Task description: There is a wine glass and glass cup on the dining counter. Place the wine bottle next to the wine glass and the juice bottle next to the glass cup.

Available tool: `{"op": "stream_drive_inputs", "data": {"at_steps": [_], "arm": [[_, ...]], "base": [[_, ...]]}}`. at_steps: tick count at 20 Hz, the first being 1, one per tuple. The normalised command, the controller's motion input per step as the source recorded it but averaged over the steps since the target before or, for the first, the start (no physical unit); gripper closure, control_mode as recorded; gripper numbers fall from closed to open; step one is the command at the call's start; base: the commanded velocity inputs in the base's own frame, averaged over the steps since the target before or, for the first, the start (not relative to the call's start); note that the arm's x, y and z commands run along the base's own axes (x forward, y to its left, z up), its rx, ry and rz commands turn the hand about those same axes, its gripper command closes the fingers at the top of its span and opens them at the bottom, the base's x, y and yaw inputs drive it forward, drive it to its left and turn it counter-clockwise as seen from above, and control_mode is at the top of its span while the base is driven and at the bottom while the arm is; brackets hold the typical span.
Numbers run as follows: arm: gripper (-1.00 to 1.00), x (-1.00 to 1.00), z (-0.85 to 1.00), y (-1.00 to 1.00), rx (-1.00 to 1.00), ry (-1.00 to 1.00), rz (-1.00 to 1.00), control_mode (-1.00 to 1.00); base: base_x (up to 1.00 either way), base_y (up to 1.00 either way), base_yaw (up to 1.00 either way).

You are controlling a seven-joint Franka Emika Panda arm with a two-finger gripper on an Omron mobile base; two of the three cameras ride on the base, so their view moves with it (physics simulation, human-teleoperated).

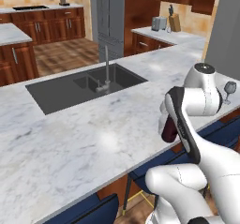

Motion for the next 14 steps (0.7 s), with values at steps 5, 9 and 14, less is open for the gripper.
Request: {"op": "stream_drive_inputs", "data": {"at_steps": [5, 9, 14], "arm": [[1.00, 0.31, -0.22, 0.34, 0.00, 0.00, -0.12, -1.00], [1.00, 0.47, -0.30, 0.22, 0.00, 0.00, -0.14, -1.00], [1.00, 0.43, -0.26, 0.09, 0.01, 0.06, -0.08, -1.00]], "base": [[0.00, 0.00, 0.00], [0.00, 0.00, 0.00], [0.00, 0.00, 0.00]]}}
